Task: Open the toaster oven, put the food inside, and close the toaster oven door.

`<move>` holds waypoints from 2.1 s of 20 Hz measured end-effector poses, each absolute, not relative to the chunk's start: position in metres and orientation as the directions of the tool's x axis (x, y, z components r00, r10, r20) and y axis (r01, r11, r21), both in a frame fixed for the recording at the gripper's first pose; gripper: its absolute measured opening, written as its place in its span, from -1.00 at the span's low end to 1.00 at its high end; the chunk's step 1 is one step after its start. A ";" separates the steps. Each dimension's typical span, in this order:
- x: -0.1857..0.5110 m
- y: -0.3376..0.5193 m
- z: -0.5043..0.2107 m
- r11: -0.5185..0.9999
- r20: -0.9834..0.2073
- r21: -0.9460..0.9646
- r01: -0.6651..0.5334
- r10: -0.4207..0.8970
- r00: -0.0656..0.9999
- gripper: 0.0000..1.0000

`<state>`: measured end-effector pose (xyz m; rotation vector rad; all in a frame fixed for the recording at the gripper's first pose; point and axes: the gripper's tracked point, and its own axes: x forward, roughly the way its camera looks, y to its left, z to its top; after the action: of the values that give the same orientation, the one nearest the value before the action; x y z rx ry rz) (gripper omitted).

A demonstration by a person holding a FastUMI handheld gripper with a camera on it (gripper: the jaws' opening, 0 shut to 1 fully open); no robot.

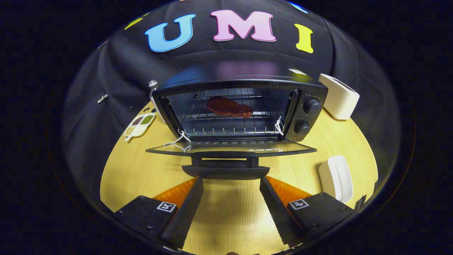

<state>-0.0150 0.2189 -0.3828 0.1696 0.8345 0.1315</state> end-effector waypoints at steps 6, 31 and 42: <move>0.022 0.216 -0.360 0.980 -0.678 0.193 -0.055 0.174 0.714 0.97; 0.033 0.111 -0.181 0.986 -0.363 0.149 -0.079 0.129 0.923 0.97; 0.014 0.037 -0.063 0.989 -0.177 0.144 -0.017 0.043 0.983 0.97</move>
<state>0.0144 0.0372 -0.0633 0.1425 0.1809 0.0306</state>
